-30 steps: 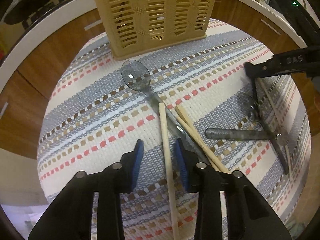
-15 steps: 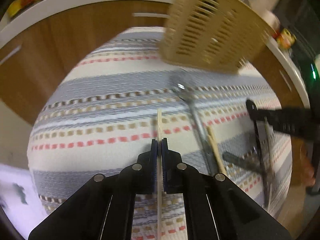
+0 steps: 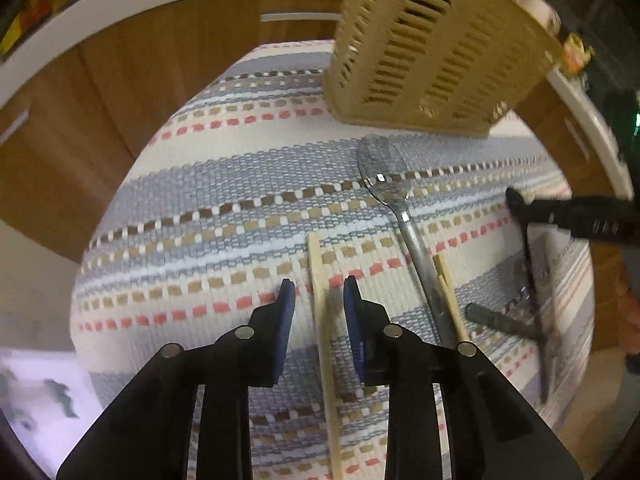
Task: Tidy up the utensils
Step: 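Return both grippers to the table and approach a chopstick and black spoon, then grasp a wooden chopstick with the left gripper while the right gripper grasps the black spoon, then lift the chopstick and black spoon and drop them into the caddy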
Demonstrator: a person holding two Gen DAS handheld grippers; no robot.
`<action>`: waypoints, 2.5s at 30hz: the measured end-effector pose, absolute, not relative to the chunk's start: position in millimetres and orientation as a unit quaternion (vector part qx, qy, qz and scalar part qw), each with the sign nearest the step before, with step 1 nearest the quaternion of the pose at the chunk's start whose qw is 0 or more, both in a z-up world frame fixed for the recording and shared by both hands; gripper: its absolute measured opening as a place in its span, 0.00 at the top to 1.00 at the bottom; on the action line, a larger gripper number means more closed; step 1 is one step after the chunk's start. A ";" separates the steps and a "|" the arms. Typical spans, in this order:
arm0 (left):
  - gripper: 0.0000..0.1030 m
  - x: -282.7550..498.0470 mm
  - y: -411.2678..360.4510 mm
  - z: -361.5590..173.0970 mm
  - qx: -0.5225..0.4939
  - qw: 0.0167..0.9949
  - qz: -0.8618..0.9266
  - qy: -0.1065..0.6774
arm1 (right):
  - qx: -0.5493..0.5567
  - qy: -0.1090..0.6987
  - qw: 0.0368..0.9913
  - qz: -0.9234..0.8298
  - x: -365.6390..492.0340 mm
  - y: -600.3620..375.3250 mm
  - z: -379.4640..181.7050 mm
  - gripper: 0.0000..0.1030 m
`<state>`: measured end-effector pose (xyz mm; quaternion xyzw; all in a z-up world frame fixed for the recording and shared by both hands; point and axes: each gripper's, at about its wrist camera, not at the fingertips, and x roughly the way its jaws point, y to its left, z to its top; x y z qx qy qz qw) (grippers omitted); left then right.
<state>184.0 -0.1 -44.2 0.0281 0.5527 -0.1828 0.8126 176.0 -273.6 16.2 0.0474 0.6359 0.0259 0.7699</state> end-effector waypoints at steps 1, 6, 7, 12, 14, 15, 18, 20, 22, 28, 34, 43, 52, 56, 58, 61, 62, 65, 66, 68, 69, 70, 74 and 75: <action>0.75 184.6 -4.8 -43.2 0.046 0.811 -0.184 0.554 | 0.051 0.637 0.769 0.023 178.4 -275.4 16.6 0.53; 0.75 185.7 -24.3 -43.0 0.110 0.810 -0.174 0.549 | 0.037 0.644 0.764 0.003 191.5 -268.5 11.8 0.53; 0.77 185.4 -26.7 -42.7 0.117 0.810 -0.172 0.548 | 0.011 0.643 0.765 -0.005 192.6 -260.5 11.3 0.53; 0.94 179.6 -38.9 -45.3 0.139 0.816 -0.158 0.539 | -0.034 0.641 0.767 -0.003 192.3 -237.8 15.5 0.77; 0.95 178.6 -45.2 -44.4 0.139 0.817 -0.152 0.539 | -0.043 0.637 0.770 -0.004 194.7 -235.3 16.8 0.78; 0.96 178.8 -46.2 -43.6 0.134 0.818 -0.152 0.539 | -0.045 0.634 0.772 0.000 196.3 -236.0 18.2 0.78; 0.97 172.2 -36.8 -39.1 0.108 0.827 -0.158 0.528 | -0.021 0.620 0.784 0.021 194.5 -239.1 22.2 0.78; 0.97 165.0 -28.9 -28.7 0.077 0.836 -0.174 0.514 | -0.002 0.606 0.795 0.040 190.7 -244.9 30.8 0.95; 0.97 160.6 -22.4 -18.0 0.046 0.846 -0.185 0.498 | 0.025 0.586 0.807 0.064 186.8 -252.6 45.5 0.99; 0.97 148.9 -14.9 16.1 -0.003 0.871 -0.198 0.449 | 0.041 0.549 0.831 0.082 183.0 -269.7 64.0 0.99; 0.96 154.0 -9.1 9.7 -0.014 0.866 -0.201 0.457 | 0.013 0.562 0.820 0.104 163.0 -269.8 57.6 0.59; 0.96 161.1 -12.9 -5.4 -0.014 0.858 -0.213 0.468 | -0.029 0.631 0.769 0.093 181.3 -236.3 7.3 0.61; 0.96 161.6 -12.2 1.0 -0.025 0.865 -0.216 0.452 | -0.056 0.609 0.785 0.099 170.4 -223.5 9.5 0.76; 0.96 152.8 -10.1 23.0 -0.029 0.885 -0.220 0.409 | -0.009 0.564 0.815 0.135 142.7 -236.4 37.1 0.76; 0.96 148.7 -8.6 37.2 -0.037 0.895 -0.223 0.385 | 0.014 0.531 0.833 0.153 125.7 -243.4 56.4 0.76; 0.96 144.3 -7.3 65.2 -0.057 0.909 -0.233 0.341 | 0.042 0.482 0.858 0.175 108.8 -250.7 85.4 0.76; 0.96 143.5 -7.4 77.0 -0.066 0.914 -0.237 0.323 | 0.049 0.464 0.866 0.181 107.1 -252.6 95.4 0.76; 0.96 142.4 -9.0 108.3 -0.089 0.926 -0.249 0.269 | 0.063 0.400 0.894 0.195 101.4 -262.8 132.5 0.76; 0.96 142.6 -10.4 120.2 -0.097 0.931 -0.251 0.247 | 0.066 0.369 0.906 0.198 98.5 -264.8 147.0 0.76; 0.96 144.0 -13.4 139.6 -0.111 0.937 -0.257 0.208 | 0.072 0.324 0.922 0.199 96.1 -269.8 165.9 0.76; 0.96 145.4 -15.2 149.2 -0.120 0.940 -0.260 0.184 | 0.075 0.305 0.929 0.197 99.4 -272.4 174.6 0.76; 0.96 146.7 -16.8 155.5 -0.125 0.942 -0.262 0.168 | 0.081 0.283 0.936 0.193 104.3 -274.7 183.5 0.76; 0.96 160.1 -23.8 177.9 -0.154 0.949 -0.255 0.102 | 0.097 0.237 0.952 0.170 125.2 -285.4 195.1 0.76; 0.96 163.5 -26.2 181.0 -0.154 0.955 -0.242 0.082 | 0.098 0.227 0.955 0.162 133.3 -286.4 195.1 0.76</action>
